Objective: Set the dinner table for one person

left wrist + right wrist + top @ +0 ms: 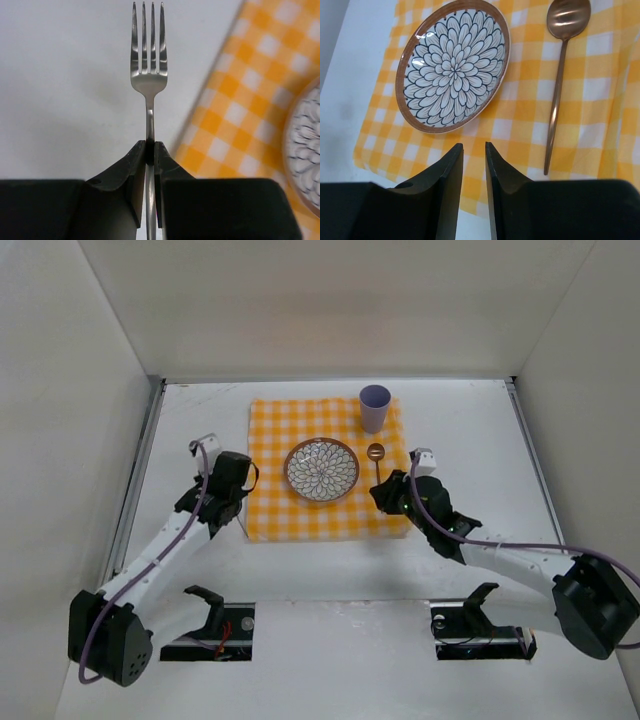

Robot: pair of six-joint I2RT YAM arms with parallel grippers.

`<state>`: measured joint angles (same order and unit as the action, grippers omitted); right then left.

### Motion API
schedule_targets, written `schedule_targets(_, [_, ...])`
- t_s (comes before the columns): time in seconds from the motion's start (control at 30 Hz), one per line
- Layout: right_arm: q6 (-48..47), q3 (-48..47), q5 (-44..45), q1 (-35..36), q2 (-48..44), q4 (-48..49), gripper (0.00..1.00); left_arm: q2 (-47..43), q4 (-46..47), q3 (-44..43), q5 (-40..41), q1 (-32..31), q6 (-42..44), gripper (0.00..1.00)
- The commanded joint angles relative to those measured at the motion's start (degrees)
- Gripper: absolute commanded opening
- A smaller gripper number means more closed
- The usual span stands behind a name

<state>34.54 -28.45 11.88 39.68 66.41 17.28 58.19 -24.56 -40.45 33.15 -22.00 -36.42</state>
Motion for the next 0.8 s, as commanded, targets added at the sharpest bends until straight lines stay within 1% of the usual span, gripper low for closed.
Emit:
schedule_targets(0.0, [1.1,1.2,2.0,-1.1,-2.6,4.0,0.30,5.7,0.3,-8.1,-2.8,-4.6,10.9,0.04])
schedule_targets(0.1, [1.7,2.1,2.1,-2.2,-3.9,4.3,0.30,15.0,4.3,-13.2,-3.5,-8.3,15.1,0.04])
schedule_targets(0.2, [1.8,2.3,2.1,-2.5,-4.4,4.3,0.30,22.2,9.2,-16.0,-5.3,-8.8,17.6,0.05])
schedule_targets(0.3, [1.8,2.3,2.1,-2.8,-4.4,4.3,0.30,28.1,10.9,-18.9,-7.1,-8.8,19.2,0.05])
schedule_targets(0.5, [1.6,1.9,2.1,-2.6,-2.9,4.3,0.30,32.9,13.8,-21.1,-5.3,-9.1,22.0,0.05])
schedule_targets(0.77, [1.4,1.3,1.8,-2.6,-0.9,4.3,0.30,37.5,16.1,-21.3,-4.8,-8.4,22.7,0.05])
